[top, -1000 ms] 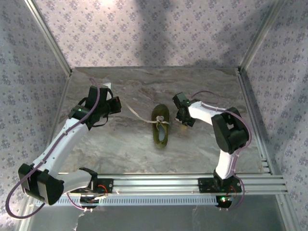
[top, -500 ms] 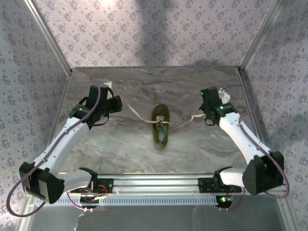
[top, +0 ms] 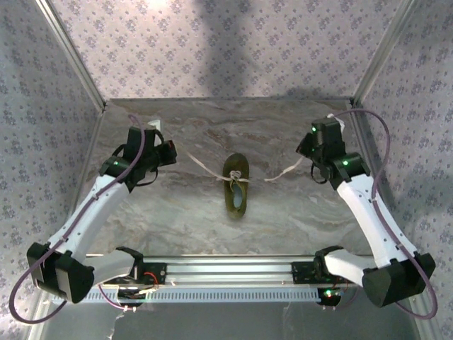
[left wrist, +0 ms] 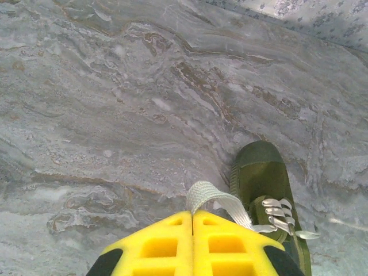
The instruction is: Tie the shoes
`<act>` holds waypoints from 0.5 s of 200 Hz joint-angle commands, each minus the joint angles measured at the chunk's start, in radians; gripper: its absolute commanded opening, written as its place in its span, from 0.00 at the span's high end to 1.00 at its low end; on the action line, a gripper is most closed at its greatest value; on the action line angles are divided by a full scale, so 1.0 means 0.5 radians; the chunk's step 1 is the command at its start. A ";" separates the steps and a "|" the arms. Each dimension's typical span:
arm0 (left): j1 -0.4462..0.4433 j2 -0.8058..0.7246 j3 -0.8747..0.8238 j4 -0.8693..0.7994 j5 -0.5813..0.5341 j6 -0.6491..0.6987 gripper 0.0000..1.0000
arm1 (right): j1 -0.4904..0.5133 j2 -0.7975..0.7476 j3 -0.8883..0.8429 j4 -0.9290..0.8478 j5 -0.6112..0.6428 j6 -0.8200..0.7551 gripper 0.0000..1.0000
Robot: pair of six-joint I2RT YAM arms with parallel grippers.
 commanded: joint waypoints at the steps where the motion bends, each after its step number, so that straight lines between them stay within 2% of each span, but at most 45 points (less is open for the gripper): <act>1: 0.009 -0.113 -0.054 0.105 0.093 0.060 1.00 | 0.149 0.088 0.188 -0.049 0.143 -0.044 1.00; 24: 0.004 -0.177 -0.108 0.142 0.149 0.084 1.00 | 0.280 0.295 0.369 -0.258 0.421 0.095 1.00; 48: 0.005 -0.205 -0.119 0.109 0.138 0.096 1.00 | 0.253 0.559 0.561 -0.607 0.587 0.211 1.00; 67: 0.003 -0.210 -0.114 0.067 0.133 0.122 1.00 | 0.196 0.618 0.507 -0.759 0.752 0.261 1.00; 79: 0.002 -0.204 -0.109 0.050 0.149 0.135 1.00 | 0.081 0.596 0.389 -0.755 0.710 0.285 1.00; 100: -0.019 -0.164 -0.102 0.080 0.248 0.170 1.00 | -0.150 0.571 0.205 -0.567 0.435 0.229 1.00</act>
